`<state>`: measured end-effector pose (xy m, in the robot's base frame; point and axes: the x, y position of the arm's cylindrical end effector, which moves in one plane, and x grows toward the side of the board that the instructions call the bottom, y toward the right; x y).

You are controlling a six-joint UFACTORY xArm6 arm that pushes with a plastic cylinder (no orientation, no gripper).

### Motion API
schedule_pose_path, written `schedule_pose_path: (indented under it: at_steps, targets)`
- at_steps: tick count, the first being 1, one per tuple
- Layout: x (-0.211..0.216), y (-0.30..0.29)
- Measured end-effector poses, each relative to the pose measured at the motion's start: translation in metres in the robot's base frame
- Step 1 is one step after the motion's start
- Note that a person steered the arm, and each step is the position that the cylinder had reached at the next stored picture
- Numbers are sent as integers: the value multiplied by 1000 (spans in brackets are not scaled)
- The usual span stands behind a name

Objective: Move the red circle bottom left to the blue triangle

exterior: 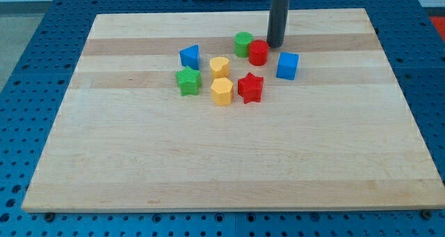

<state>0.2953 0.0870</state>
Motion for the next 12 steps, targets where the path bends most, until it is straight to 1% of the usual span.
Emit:
schedule_pose_path:
  at_steps: [1, 2, 3, 4, 5, 6, 7, 8, 9, 10, 11, 12]
  targets:
    - [6, 0]
    - [27, 7]
    - [30, -21]
    - [30, -107]
    - [31, -107]
    - [32, -70]
    - [1, -48]
    - [-9, -89]
    - [-15, -145]
    - [-8, -79]
    - [28, -90]
    - [66, -118]
